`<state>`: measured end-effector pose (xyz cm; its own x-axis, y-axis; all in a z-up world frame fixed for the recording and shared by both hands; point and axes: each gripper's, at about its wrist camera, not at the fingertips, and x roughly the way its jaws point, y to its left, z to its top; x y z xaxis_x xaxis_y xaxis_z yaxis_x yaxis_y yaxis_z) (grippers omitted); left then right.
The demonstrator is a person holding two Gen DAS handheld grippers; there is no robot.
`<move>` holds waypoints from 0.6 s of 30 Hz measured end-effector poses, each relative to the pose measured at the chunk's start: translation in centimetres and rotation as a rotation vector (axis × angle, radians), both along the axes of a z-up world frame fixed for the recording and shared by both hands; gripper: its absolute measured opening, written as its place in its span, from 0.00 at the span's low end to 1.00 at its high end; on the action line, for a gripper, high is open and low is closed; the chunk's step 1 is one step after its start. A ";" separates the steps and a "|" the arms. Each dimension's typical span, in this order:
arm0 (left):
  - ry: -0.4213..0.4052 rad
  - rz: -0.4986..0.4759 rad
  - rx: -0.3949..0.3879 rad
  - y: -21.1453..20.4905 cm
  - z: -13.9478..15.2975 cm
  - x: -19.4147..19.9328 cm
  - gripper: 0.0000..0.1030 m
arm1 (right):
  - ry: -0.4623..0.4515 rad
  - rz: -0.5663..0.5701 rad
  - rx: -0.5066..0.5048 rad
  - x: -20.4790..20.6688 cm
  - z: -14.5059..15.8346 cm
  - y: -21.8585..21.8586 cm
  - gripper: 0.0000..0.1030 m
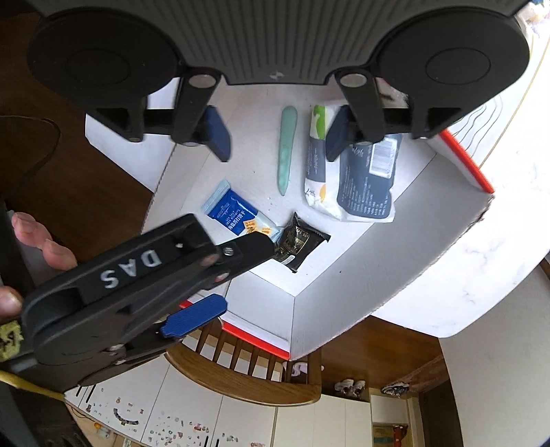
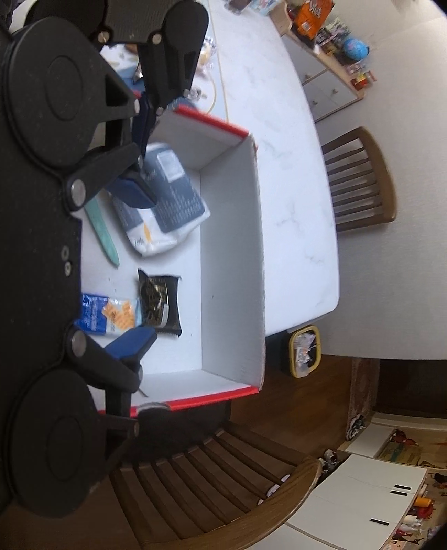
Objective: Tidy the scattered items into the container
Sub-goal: 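Withdraw both grippers from the box back toward the snack pile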
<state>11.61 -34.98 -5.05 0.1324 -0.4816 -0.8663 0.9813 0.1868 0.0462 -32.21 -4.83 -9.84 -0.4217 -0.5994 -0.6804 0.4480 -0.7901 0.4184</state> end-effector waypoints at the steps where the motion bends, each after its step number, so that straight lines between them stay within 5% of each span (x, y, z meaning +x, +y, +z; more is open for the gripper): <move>1: -0.007 0.000 -0.006 0.3 0.2 -0.1 0.70 | 0.012 -0.006 -0.001 0.4 0.3 0.0 0.75; 18: 0.019 0.031 -0.111 6.2 2.3 -0.7 0.95 | 0.111 -0.159 0.002 6.9 3.0 -0.4 0.85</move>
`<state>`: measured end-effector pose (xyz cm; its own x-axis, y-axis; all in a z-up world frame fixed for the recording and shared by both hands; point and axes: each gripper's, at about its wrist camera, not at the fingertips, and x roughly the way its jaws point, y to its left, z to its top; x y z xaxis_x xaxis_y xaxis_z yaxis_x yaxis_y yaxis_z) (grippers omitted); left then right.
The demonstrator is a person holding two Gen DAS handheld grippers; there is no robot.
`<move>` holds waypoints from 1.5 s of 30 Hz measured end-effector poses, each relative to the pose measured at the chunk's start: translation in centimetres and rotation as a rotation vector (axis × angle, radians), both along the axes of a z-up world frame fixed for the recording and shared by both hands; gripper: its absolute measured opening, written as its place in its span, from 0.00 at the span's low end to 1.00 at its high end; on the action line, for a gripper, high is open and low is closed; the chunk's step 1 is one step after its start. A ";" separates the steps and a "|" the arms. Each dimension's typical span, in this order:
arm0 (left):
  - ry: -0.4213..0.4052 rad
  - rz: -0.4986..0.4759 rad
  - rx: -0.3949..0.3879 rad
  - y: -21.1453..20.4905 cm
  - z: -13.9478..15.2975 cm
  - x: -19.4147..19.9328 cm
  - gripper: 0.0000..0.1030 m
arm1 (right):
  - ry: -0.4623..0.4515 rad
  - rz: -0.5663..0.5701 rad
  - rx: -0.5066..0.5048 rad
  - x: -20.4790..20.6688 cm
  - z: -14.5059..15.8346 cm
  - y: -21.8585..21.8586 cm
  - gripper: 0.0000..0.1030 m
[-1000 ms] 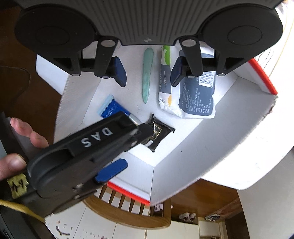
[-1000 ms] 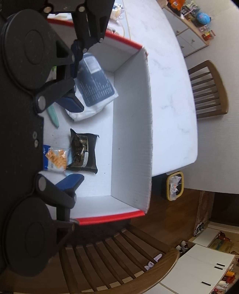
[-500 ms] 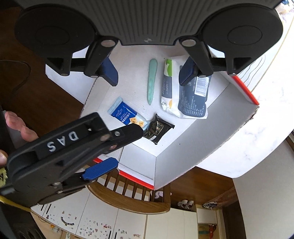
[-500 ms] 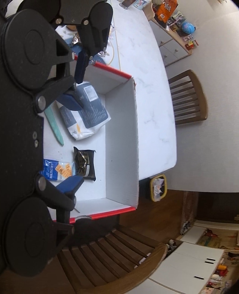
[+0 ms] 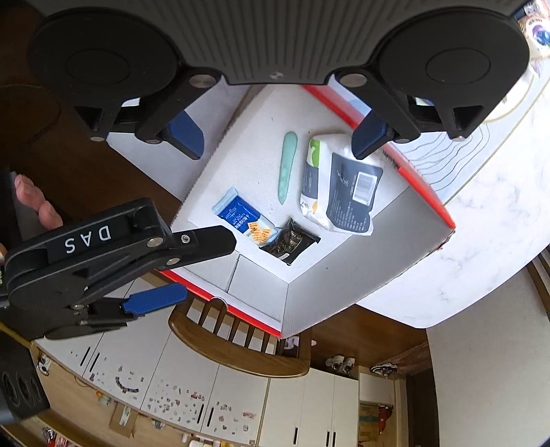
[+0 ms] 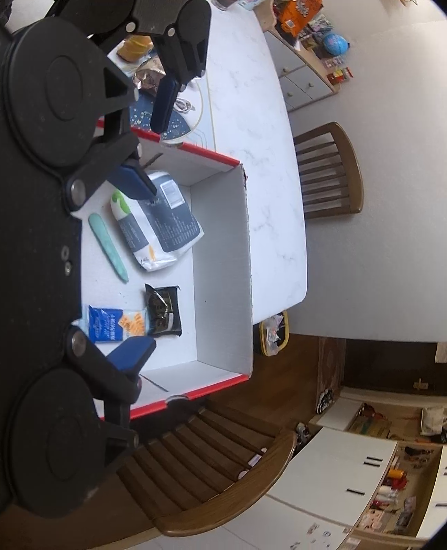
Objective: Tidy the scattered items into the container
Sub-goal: 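Withdraw both grippers from the box back toward the snack pile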
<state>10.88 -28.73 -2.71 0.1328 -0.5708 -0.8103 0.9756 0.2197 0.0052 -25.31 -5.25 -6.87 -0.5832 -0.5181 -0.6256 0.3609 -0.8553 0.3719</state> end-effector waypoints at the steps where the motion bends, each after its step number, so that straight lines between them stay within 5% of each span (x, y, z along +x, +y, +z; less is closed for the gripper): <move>1: 0.001 0.002 -0.004 0.4 0.1 0.0 1.00 | -0.002 -0.013 -0.003 0.3 0.0 0.0 0.85; 23: 0.002 0.012 -0.058 10.7 2.3 0.5 1.00 | 0.010 -0.128 -0.061 8.0 2.3 -5.1 0.87; 45: -0.059 0.155 -0.138 22.6 3.1 3.7 1.00 | 0.058 -0.046 -0.069 10.4 5.0 -14.5 0.87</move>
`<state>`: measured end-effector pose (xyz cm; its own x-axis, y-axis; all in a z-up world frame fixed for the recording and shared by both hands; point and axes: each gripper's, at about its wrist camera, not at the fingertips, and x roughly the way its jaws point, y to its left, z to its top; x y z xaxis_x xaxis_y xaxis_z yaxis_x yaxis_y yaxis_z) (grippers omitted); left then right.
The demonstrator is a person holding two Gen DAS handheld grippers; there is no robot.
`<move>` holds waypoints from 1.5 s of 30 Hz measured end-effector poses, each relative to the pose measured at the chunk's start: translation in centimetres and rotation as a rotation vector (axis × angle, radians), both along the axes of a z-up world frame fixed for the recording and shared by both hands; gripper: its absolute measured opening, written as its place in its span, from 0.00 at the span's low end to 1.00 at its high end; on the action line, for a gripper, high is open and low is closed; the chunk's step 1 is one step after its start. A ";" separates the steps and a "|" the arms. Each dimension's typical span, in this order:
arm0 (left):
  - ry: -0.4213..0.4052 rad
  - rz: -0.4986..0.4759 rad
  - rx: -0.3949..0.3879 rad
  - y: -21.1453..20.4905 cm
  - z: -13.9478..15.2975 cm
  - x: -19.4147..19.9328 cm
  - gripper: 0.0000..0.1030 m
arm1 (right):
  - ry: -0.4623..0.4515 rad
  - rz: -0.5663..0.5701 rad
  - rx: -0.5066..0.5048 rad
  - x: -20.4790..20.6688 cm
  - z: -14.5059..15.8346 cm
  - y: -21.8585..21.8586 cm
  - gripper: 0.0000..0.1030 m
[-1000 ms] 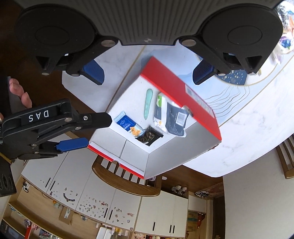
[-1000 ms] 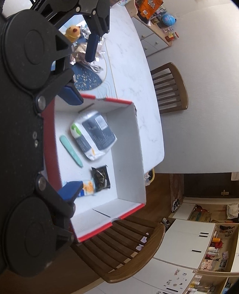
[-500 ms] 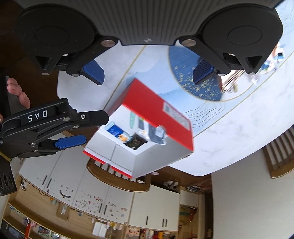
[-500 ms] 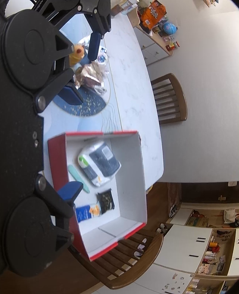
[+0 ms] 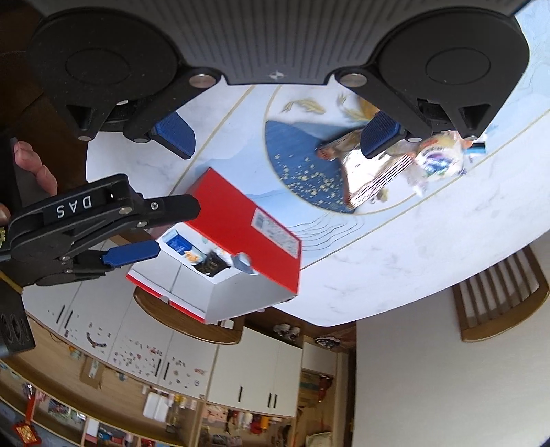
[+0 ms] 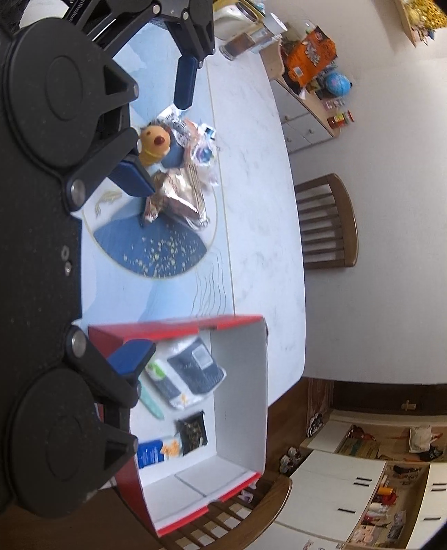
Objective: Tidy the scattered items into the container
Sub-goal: 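Withdraw both grippers from the box back toward the snack pile, then grasp the silver foil bag with the right gripper while the left gripper grasps the yellow pig toy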
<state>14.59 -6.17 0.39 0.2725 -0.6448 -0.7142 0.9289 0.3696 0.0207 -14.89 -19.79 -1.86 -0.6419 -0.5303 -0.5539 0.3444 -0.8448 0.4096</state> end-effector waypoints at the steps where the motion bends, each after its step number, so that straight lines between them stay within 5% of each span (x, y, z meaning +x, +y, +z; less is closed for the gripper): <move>1: 0.002 0.007 -0.003 0.4 0.0 0.2 1.00 | 0.005 0.002 0.004 0.1 0.1 -0.4 0.87; 16: -0.035 0.121 -0.017 4.6 -2.2 2.9 1.00 | 0.011 0.025 0.000 -0.4 -0.4 -4.0 0.87; 45: -0.054 0.181 0.015 3.2 -8.9 7.8 0.97 | -0.101 0.056 -0.024 -7.6 -4.7 -13.1 0.85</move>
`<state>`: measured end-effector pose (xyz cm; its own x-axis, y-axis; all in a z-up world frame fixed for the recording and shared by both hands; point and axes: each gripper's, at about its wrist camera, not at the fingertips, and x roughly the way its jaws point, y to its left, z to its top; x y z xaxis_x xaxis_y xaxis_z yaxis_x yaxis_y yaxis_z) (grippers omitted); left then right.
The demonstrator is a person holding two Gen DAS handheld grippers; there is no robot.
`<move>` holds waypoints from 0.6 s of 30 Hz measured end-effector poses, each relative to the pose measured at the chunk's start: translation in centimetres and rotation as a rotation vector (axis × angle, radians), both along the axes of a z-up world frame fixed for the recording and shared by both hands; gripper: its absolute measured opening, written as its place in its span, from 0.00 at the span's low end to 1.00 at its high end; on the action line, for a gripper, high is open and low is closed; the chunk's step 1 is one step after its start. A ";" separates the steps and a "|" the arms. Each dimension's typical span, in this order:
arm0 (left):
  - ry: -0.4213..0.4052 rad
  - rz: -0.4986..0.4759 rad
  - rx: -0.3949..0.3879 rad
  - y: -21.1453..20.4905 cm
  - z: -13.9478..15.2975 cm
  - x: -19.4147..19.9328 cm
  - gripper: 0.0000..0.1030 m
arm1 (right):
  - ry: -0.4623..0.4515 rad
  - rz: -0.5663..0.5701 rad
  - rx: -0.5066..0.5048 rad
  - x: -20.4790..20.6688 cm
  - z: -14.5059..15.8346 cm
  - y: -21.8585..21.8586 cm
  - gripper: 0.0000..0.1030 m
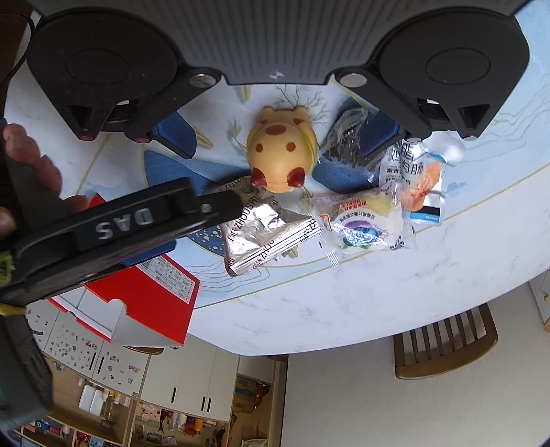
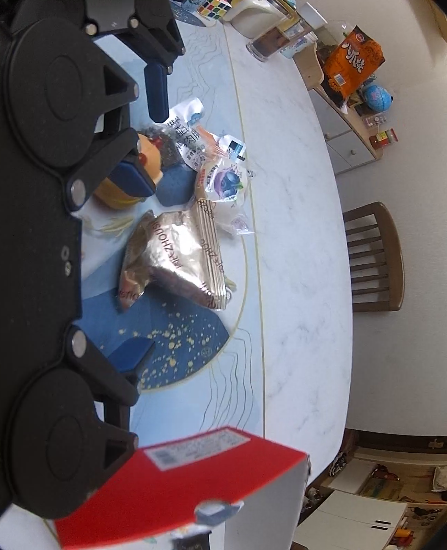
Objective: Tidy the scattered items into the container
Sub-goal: 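Grasp the silver foil bag with the right gripper while the left gripper grasps the yellow pig toy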
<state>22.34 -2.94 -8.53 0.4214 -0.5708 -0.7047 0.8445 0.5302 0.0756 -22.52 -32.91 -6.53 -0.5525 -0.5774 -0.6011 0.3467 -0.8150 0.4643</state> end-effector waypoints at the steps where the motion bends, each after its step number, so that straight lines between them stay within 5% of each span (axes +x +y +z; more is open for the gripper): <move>1: -0.009 0.000 -0.001 -0.1 0.0 0.1 0.95 | -0.005 -0.003 0.000 -0.3 -0.1 -0.3 0.85; 8: -0.006 -0.002 0.000 -0.3 -0.7 0.7 0.89 | -0.040 -0.004 -0.009 -2.1 -0.8 -1.7 0.85; 18: -0.026 -0.004 0.007 -0.4 -1.1 0.9 0.65 | -0.070 -0.004 0.010 -3.0 -1.7 -2.8 0.85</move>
